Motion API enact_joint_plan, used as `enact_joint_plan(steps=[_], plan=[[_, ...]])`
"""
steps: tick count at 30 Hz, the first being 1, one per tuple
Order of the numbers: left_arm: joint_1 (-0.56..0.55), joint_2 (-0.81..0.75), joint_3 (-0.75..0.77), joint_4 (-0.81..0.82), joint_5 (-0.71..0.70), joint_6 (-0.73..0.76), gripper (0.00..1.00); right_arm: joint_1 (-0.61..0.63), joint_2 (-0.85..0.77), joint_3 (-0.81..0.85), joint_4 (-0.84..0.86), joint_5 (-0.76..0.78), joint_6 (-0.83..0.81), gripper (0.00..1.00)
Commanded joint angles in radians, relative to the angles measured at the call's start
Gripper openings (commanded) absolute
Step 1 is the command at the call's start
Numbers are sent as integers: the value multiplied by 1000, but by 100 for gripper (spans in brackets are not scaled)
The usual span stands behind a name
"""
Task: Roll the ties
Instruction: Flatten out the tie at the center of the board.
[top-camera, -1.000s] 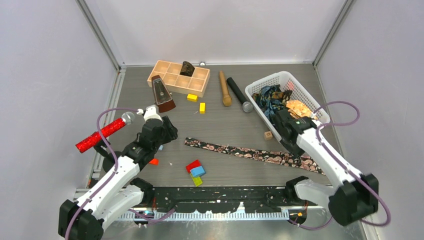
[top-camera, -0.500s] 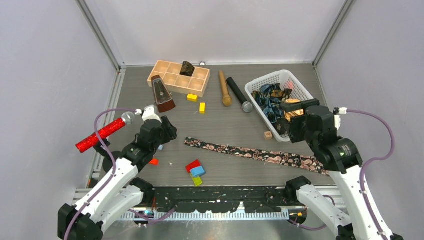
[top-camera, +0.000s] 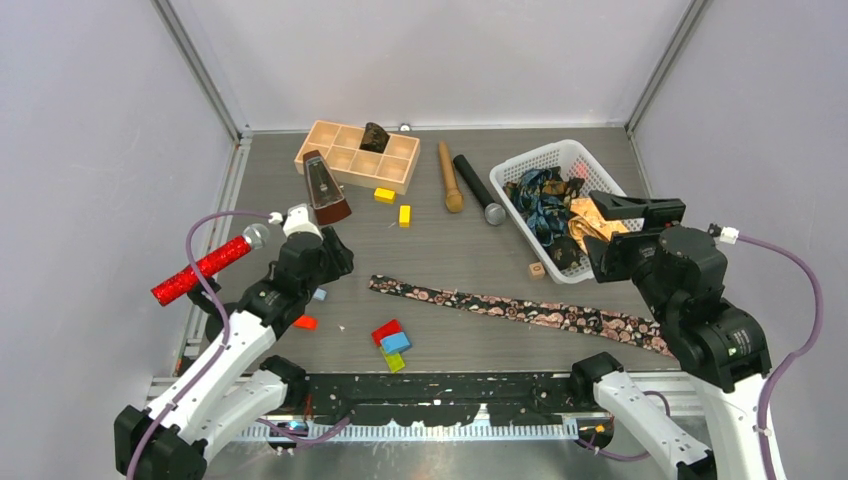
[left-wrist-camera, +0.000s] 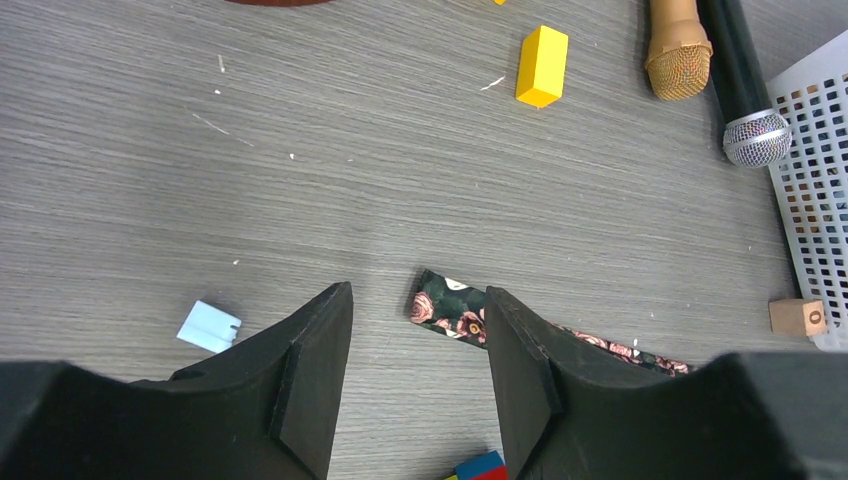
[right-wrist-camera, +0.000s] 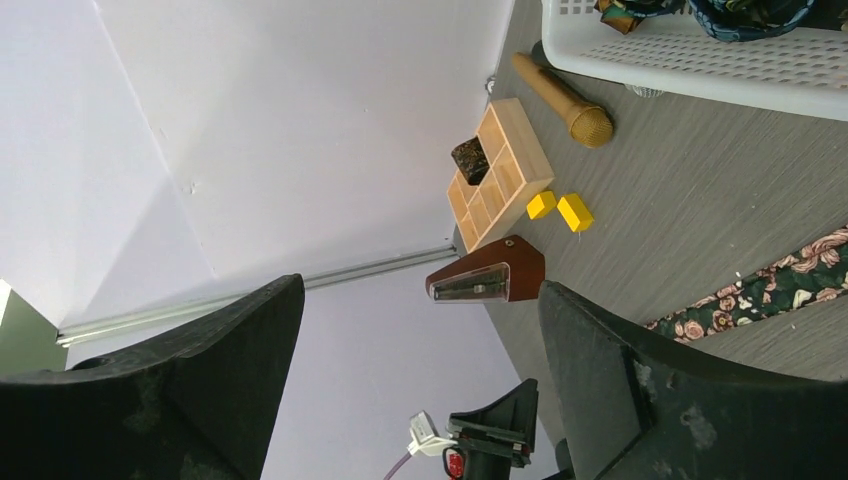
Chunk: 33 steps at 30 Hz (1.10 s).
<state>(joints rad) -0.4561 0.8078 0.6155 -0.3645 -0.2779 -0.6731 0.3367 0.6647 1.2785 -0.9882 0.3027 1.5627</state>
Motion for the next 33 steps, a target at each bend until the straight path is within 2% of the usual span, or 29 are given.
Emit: enact_joint_plan(steps=[1,5,8,12,15,18,24,30,33], plan=[[4,3,29,15,-15,-7,53,-1,3,-40,67,-21,-8,93],[4,-1,18,9,-22,-3,53,-1,63,13,144,-108,-161,93],[4,-2,3,23,-24,-7,54,-1,60,62,99,-59,-197,92],[4,17,-11,54,-11,-23,54,-1,-18,-107,200,-29,-198,88],[4,46,-1,64,-1,-17,54,-1,-22,-215,240,-41,-363,87],[4,59,-5,82,-1,1,54,-1,-19,-344,398,-136,-443,85],[5,71,-40,153,39,42,57,30,181,-456,633,-345,-518,79],[81,138,-94,241,160,46,57,317,462,-396,794,-241,-627,77],[159,176,-126,313,264,29,52,347,600,-416,991,-281,-599,69]])
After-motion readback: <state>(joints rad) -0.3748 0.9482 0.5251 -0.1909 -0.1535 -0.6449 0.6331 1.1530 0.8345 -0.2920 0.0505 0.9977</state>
